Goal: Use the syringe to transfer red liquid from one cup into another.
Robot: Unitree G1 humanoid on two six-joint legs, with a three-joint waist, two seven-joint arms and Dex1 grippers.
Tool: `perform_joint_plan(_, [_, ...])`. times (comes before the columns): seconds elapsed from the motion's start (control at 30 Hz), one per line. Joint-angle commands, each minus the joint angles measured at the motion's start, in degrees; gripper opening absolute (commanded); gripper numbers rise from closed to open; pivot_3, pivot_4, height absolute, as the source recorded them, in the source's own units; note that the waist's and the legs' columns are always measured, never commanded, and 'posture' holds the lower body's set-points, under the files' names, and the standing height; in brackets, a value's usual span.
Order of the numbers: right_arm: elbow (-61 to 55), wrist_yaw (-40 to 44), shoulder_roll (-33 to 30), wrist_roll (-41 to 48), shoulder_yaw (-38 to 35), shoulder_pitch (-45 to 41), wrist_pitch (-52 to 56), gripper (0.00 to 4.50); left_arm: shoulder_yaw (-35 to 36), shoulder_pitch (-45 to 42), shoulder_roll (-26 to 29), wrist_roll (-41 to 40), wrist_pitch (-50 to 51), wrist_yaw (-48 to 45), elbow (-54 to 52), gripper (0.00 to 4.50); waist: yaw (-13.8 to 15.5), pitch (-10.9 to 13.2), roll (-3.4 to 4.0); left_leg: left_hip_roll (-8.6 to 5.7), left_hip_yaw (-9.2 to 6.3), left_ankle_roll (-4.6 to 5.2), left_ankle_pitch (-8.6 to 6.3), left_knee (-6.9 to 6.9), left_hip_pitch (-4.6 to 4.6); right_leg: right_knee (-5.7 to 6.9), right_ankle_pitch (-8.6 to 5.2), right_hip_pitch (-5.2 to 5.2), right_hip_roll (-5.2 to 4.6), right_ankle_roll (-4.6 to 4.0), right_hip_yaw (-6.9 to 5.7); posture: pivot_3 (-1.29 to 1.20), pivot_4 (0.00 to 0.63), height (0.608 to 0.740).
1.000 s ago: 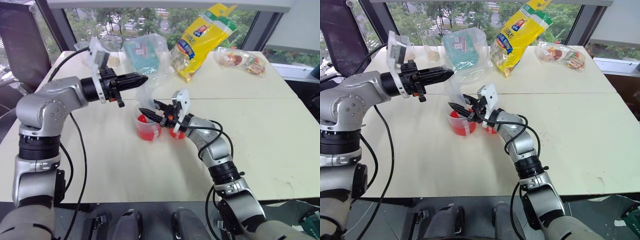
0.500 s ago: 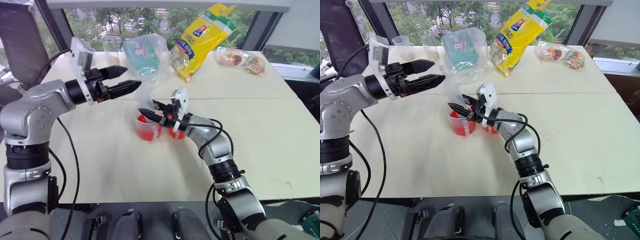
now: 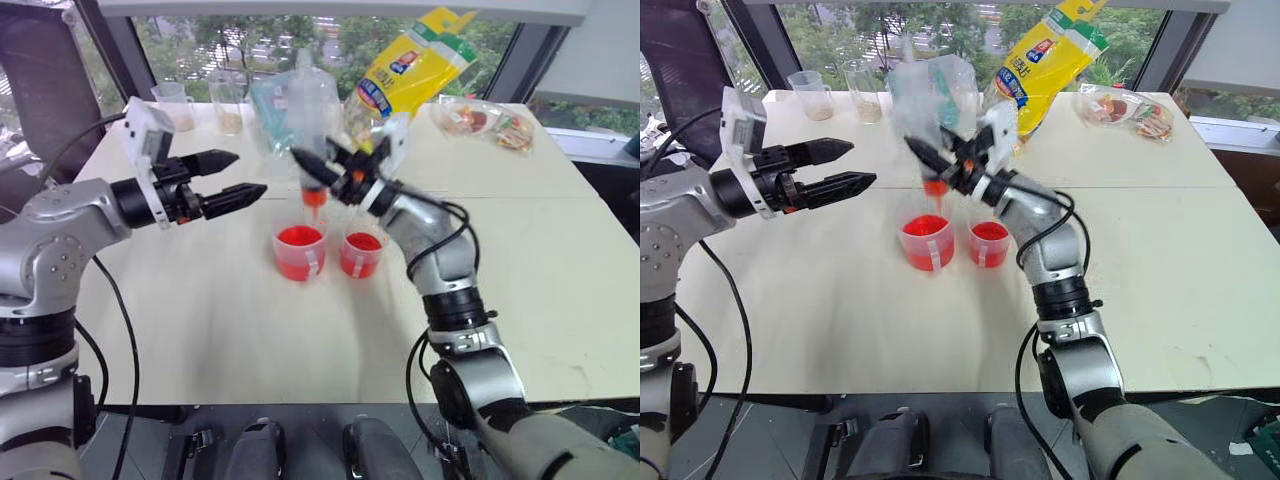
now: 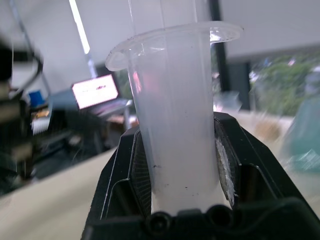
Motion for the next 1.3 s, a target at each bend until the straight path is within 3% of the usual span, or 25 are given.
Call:
perform_joint_plan(0.03, [-6.7, -2.2, -2.8, 3.5, -4.2, -0.6, 2.6, 1.36, 0.0, -1.4, -0.4, 0.1, -1.1, 0.0, -0.9, 4.41, -0.1, 0.0, 0.00, 0.00, 0.00, 0.00, 0.00, 0.00, 0.00, 0.00, 0.00, 0.00, 0.00, 0.00, 0.00, 0.00, 0.150, 0.740])
perform_joint_plan(0.37, [-16.7, -4.9, -6.3, 3.7, -3.5, 11.9, 6.0, 1.36, -2.5, -4.4, -1.9, 0.8, -2.1, -1.8, 1.2, 4.41, -0.2, 0.0, 0.00, 0.01, 0.03, 0.01, 0.00, -0.03, 0.01, 0.02, 0.00, -0.02, 0.05, 0.00, 0.04, 0.00, 0.150, 0.740])
perform_joint_plan(0.5, [-18.1, -5.6, -5.6, 2.7, -1.8, 16.1, 5.4, 1.36, -5.0, -8.7, -5.2, 2.1, -3.9, -2.8, 4.0, 4.41, -0.1, 0.0, 0.00, 0.00, 0.03, 0.01, 0.00, -0.02, 0.01, 0.02, 0.00, -0.01, 0.05, 0.00, 0.04, 0.00, 0.150, 0.740])
perform_joint_plan(0.83, [-19.6, -6.1, -5.9, 1.9, 0.3, 18.6, 4.8, 1.36, -9.7, -23.5, -16.6, 4.9, -8.9, -7.2, 18.3, 4.41, -0.1, 0.0, 0.00, 0.00, 0.04, 0.00, 0.00, 0.02, 0.01, 0.01, 0.00, 0.00, 0.13, 0.00, 0.03, 0.00, 0.150, 0.740])
perform_joint_plan(1.3, [-20.2, -6.3, -6.6, 1.3, 0.7, 18.3, 4.9, 1.36, -13.5, -29.0, -24.8, 9.9, -12.8, -12.9, 28.3, 4.41, 0.0, 0.0, 0.00, -0.01, 0.06, -0.01, 0.01, 0.02, 0.00, 0.00, 0.00, -0.01, 0.14, 0.01, 0.04, 0.00, 0.150, 0.740])
